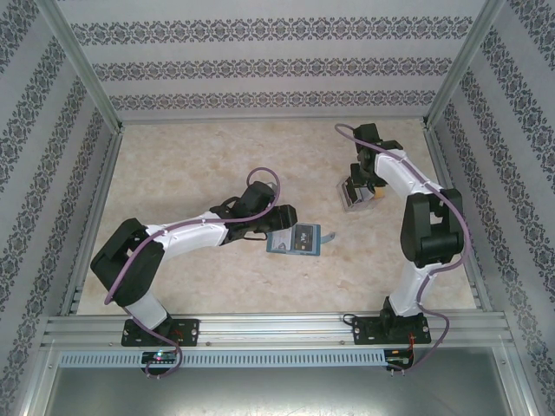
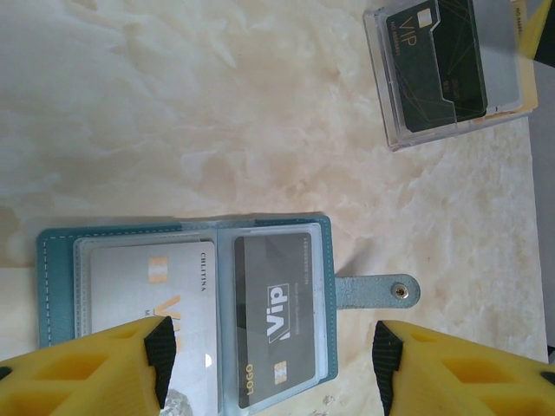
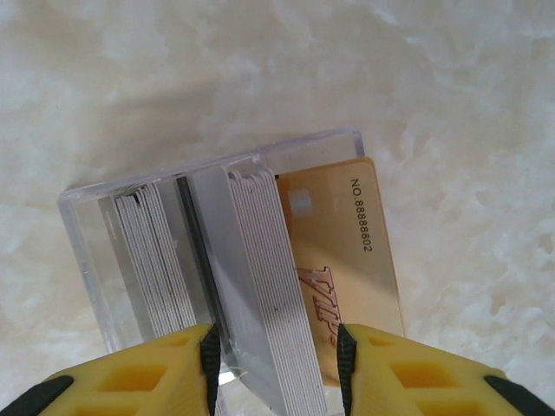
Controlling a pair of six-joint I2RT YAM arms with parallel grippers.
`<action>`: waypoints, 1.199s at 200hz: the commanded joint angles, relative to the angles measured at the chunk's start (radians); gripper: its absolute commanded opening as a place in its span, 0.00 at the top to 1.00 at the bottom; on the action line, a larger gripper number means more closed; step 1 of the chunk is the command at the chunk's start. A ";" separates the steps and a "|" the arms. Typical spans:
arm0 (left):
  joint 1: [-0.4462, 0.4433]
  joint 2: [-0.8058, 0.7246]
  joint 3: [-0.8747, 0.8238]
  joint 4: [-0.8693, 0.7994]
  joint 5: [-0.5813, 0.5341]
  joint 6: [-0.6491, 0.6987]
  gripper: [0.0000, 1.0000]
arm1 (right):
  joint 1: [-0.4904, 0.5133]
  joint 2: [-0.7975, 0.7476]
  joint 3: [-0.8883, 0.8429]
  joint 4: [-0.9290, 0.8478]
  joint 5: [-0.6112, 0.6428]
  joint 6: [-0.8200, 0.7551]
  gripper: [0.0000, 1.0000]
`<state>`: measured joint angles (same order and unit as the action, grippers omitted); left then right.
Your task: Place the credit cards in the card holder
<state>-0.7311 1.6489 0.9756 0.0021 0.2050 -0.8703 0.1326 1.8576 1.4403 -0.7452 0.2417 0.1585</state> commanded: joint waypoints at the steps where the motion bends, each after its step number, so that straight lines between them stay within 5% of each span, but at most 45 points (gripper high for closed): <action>1: 0.012 -0.023 0.001 -0.036 -0.009 0.020 0.36 | -0.009 0.038 0.040 -0.043 0.037 -0.022 0.59; 101: 0.015 -0.021 -0.005 -0.037 0.001 0.013 0.36 | 0.019 0.086 0.031 -0.018 0.200 -0.034 0.60; 240: 0.019 -0.014 -0.010 -0.033 0.017 0.002 0.36 | 0.021 0.037 -0.001 0.008 0.220 -0.029 0.69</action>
<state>-0.7242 1.6489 0.9752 -0.0158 0.2096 -0.8707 0.1532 1.9324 1.4525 -0.7429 0.4160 0.1307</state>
